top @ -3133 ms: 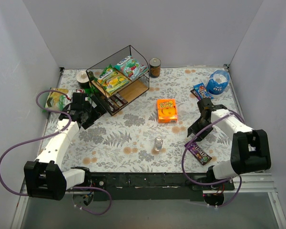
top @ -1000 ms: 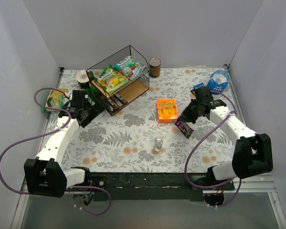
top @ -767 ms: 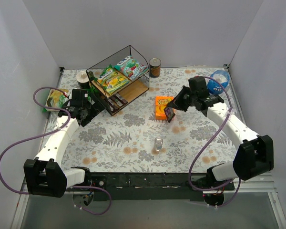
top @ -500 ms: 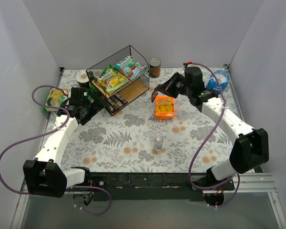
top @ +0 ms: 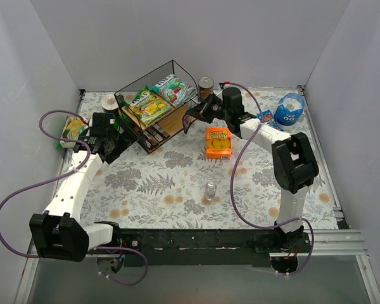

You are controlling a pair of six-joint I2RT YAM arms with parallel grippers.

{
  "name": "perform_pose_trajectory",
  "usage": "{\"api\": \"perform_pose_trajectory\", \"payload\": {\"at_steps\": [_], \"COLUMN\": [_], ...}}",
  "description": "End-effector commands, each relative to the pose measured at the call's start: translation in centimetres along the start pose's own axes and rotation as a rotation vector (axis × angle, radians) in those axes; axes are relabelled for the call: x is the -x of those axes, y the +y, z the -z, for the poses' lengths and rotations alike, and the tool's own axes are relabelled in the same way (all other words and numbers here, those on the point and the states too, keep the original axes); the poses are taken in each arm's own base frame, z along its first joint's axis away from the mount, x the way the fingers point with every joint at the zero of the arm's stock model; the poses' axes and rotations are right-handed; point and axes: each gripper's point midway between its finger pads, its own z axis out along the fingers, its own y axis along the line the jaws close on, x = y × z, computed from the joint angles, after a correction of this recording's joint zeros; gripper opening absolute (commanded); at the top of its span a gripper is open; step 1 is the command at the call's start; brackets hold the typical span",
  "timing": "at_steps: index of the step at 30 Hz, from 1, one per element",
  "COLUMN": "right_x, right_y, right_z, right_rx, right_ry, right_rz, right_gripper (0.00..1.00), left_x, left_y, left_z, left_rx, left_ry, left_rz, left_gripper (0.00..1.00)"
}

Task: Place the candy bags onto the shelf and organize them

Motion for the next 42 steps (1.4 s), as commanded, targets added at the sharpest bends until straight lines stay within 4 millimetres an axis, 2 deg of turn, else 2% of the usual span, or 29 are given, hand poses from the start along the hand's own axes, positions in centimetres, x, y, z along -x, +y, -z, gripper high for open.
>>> {"api": "perform_pose_trajectory", "payload": {"at_steps": [1, 2, 4, 5, 8, 19, 22, 23, 24, 26, 28, 30, 31, 32, 34, 35, 39, 42], "right_x": [2.3, 2.2, 2.6, 2.4, 2.5, 1.4, 0.3, 0.1, -0.7, -1.5, -2.8, -3.2, -3.8, -3.6, -4.0, -3.8, -4.3, -5.0], "right_y": [6.3, 5.1, 5.2, 4.0, 2.9, -2.3, -4.0, -3.8, -5.2, -6.0, -8.0, -8.2, -9.3, -8.7, -9.3, -8.9, -10.4, -12.3], "right_z": [-1.3, -2.4, -3.2, -4.1, -5.0, -6.2, -5.3, -4.8, -4.4, -3.6, -2.7, -1.8, -1.2, -0.7, 0.1, 0.3, 0.9, 1.5], "right_rx": [0.212, 0.202, 0.233, 0.219, 0.215, 0.116, 0.049, 0.037, 0.002, -0.032, -0.093, -0.115, -0.147, -0.142, -0.172, -0.176, -0.250, -0.340], "right_ry": [-0.033, -0.020, -0.023, -0.014, -0.025, -0.028, -0.006, -0.002, 0.014, 0.029, 0.049, 0.049, 0.049, 0.040, 0.037, 0.033, 0.050, 0.065], "right_rz": [0.068, 0.049, 0.044, 0.016, 0.005, -0.002, -0.024, -0.023, -0.036, -0.039, -0.061, -0.056, -0.063, -0.046, -0.041, -0.032, -0.026, -0.049], "right_gripper": [0.01, 0.01, 0.01, 0.01, 0.01, 0.01, 0.01, 0.01, 0.01, 0.01, 0.01, 0.01, 0.01, 0.01, 0.01, 0.01, 0.01, 0.01], "left_x": [0.9, 0.8, 0.9, 0.9, 1.0, 0.8, 0.7, 0.7, 0.6, 0.5, 0.3, 0.2, 0.2, 0.2, 0.1, 0.0, -0.2, -0.1], "left_y": [-0.7, -0.7, -0.8, -0.8, -0.9, -0.9, -0.7, -0.7, -0.5, -0.5, -0.5, -0.6, -0.5, -0.6, -0.5, -0.5, -0.5, -0.6], "left_z": [0.8, 0.8, 0.8, 0.8, 0.9, 0.8, 0.8, 0.8, 0.7, 0.6, 0.5, 0.3, 0.4, 0.4, 0.3, 0.3, 0.0, 0.1], "left_rx": [-0.008, -0.008, -0.008, -0.005, -0.002, -0.001, 0.001, 0.000, 0.003, 0.000, 0.000, -0.002, -0.003, -0.006, -0.005, -0.006, -0.010, -0.014], "left_ry": [-0.013, -0.012, -0.012, -0.007, -0.006, 0.006, 0.001, 0.000, 0.003, 0.005, 0.011, 0.015, 0.014, 0.013, 0.014, 0.015, 0.025, 0.023], "left_rz": [0.006, 0.006, 0.006, 0.006, 0.004, 0.000, 0.002, 0.003, 0.001, 0.003, 0.004, 0.004, 0.004, 0.004, 0.004, 0.006, 0.006, 0.004], "left_gripper": [0.98, 0.98, 0.98, 0.98, 0.98, 0.98, 0.98, 0.98, 0.98, 0.98, 0.98, 0.98, 0.98, 0.98, 0.98, 0.98, 0.98, 0.98]}}
